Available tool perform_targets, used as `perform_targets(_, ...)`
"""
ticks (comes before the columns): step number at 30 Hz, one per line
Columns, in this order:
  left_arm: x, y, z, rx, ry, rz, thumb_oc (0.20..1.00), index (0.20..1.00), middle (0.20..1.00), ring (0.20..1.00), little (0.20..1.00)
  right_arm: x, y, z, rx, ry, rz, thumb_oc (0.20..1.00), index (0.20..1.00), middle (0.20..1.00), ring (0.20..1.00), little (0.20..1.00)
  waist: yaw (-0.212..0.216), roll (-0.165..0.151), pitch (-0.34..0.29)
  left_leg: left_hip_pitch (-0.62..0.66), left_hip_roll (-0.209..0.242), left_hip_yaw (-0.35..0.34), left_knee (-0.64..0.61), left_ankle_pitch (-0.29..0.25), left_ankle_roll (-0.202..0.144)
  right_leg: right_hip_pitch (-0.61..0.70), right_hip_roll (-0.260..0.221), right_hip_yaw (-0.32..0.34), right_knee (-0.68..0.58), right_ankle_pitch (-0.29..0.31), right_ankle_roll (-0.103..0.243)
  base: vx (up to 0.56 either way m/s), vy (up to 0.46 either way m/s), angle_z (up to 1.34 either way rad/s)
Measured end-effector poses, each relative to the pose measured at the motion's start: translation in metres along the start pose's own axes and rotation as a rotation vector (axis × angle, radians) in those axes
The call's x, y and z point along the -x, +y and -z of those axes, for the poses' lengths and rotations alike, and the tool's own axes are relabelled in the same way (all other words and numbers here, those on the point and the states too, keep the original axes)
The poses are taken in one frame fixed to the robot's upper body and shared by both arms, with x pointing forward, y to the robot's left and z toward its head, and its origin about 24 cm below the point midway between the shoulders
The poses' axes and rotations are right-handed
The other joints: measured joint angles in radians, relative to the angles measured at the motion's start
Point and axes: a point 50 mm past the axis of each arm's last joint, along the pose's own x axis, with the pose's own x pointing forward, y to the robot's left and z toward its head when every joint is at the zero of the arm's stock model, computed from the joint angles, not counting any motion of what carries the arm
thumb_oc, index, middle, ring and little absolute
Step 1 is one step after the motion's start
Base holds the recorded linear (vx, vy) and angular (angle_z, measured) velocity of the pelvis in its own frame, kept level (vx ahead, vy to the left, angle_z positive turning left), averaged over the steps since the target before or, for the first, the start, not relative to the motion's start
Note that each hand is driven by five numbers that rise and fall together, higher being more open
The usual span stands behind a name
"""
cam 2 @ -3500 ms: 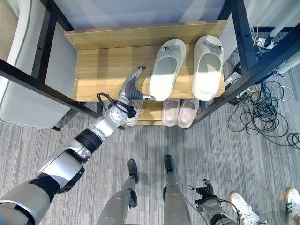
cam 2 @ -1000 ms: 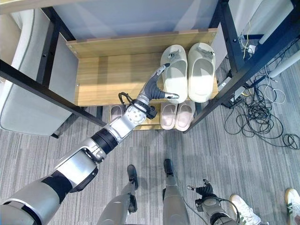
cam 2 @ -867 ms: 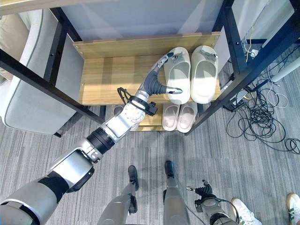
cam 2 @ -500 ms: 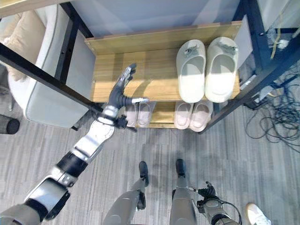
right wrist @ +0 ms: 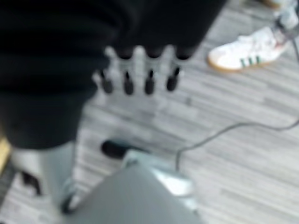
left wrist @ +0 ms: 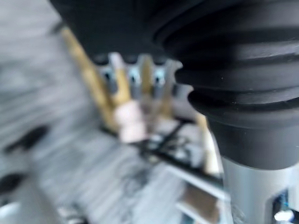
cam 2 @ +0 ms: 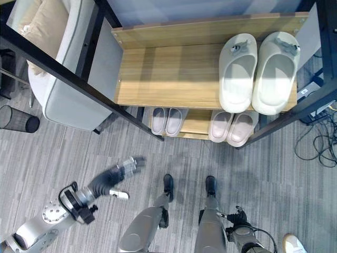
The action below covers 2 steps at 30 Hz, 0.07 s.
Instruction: Arrange the slippers neatly on the shoe rack.
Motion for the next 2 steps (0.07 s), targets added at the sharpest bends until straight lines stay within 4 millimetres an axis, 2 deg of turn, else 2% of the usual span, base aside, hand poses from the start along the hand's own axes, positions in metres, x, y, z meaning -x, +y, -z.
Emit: perform_targets(2, 0.012, 0.009, 0.044, 0.059, 0.156, -0.101, 1.0, 1.0, 1.0, 1.0, 1.0, -0.001, 0.004, -0.006, 0.022, -0.024, -0.016, 1.0, 1.0, 1.0, 1.0, 1.0, -0.011, -0.013, 0.004, -0.011, 0.001, -0.002, -0.004, 0.002, -0.002, -0.014, 0.001, 0.0, -0.001, 0.0, 0.0, 0.0, 0.004, -0.12)
